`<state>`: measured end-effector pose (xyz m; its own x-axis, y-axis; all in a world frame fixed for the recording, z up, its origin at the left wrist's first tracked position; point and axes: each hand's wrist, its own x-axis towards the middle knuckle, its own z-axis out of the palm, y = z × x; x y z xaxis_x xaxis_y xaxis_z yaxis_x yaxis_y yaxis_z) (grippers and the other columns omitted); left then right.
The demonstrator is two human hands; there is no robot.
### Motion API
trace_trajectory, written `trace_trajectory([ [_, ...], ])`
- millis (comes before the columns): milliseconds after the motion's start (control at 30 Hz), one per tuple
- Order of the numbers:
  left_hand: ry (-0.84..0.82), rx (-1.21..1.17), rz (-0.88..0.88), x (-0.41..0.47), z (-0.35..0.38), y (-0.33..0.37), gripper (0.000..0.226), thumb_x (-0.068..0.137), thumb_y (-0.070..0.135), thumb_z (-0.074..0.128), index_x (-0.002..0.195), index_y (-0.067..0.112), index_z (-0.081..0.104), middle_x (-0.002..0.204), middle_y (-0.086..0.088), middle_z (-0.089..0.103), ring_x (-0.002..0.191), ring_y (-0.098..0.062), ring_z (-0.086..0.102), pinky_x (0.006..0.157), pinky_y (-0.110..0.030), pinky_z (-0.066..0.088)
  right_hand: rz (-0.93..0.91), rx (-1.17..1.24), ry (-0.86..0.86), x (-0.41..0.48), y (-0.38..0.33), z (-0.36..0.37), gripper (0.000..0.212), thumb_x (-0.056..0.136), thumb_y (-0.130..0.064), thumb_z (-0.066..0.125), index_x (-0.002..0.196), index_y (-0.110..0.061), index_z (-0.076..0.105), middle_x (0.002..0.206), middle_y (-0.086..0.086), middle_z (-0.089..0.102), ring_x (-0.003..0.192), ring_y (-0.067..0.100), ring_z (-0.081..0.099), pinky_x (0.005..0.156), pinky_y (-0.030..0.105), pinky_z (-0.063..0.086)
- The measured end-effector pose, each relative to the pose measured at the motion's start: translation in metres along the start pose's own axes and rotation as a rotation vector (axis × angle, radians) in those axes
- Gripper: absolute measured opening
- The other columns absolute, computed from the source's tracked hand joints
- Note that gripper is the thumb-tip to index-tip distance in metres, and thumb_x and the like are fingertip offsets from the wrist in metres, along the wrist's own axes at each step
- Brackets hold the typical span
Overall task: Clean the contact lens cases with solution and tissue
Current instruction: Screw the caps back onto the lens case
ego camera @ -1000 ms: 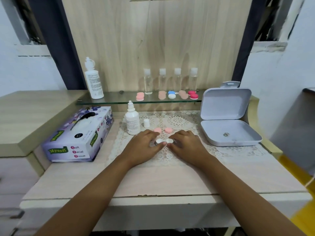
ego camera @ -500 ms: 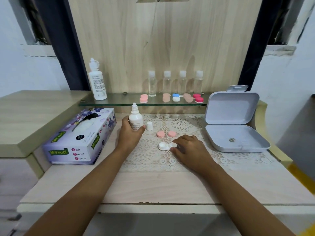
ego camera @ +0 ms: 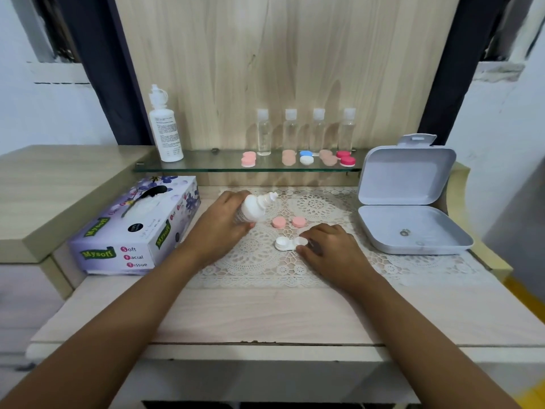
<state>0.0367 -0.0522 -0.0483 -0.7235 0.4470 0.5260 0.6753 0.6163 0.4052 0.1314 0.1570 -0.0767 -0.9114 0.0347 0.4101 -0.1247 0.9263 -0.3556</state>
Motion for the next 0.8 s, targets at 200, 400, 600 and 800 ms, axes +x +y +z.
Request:
trace_trajectory([
  [200, -0.094, 0.266, 0.199, -0.006, -0.004, -0.014, 0.055, 0.083, 0.038, 0.066, 0.129, 0.015, 0.049, 0.124, -0.003, 0.056, 0.107, -0.022, 0.053, 0.089, -0.039, 0.047, 0.000, -0.016, -0.004, -0.001, -0.001, -0.002, 0.025, 0.088, -0.037, 0.055, 0.107, -0.022, 0.063, 0.108, -0.004, 0.062, 0.103, 0.022, 0.049, 0.087, 0.036, 0.041],
  [400, -0.083, 0.445, 0.347, -0.010, -0.007, -0.012, 0.053, 0.076, 0.020, 0.076, 0.123, 0.006, 0.056, 0.114, -0.013, 0.063, 0.101, -0.032, 0.059, 0.087, -0.042, 0.048, -0.002, -0.020, -0.014, -0.001, -0.002, -0.003, 0.026, 0.089, -0.036, 0.054, 0.107, -0.021, 0.063, 0.109, -0.003, 0.061, 0.104, 0.023, 0.049, 0.086, 0.036, 0.041],
  [600, -0.068, 0.558, 0.436, -0.010, -0.009, -0.007, 0.056, 0.065, 0.017, 0.083, 0.116, 0.004, 0.061, 0.105, -0.014, 0.067, 0.092, -0.033, 0.063, 0.080, -0.042, 0.052, -0.001, -0.027, -0.017, -0.002, -0.004, -0.004, 0.027, 0.089, -0.036, 0.053, 0.109, -0.021, 0.063, 0.110, -0.003, 0.061, 0.104, 0.022, 0.048, 0.086, 0.035, 0.039],
  [800, -0.062, 0.579, 0.482, -0.008, -0.009, -0.008, 0.053, 0.066, 0.013, 0.082, 0.115, 0.007, 0.061, 0.105, -0.012, 0.067, 0.093, -0.032, 0.063, 0.080, -0.042, 0.052, 0.007, -0.031, -0.026, -0.002, -0.004, -0.004, 0.026, 0.090, -0.037, 0.052, 0.108, -0.021, 0.062, 0.109, -0.005, 0.060, 0.104, 0.020, 0.047, 0.085, 0.033, 0.037],
])
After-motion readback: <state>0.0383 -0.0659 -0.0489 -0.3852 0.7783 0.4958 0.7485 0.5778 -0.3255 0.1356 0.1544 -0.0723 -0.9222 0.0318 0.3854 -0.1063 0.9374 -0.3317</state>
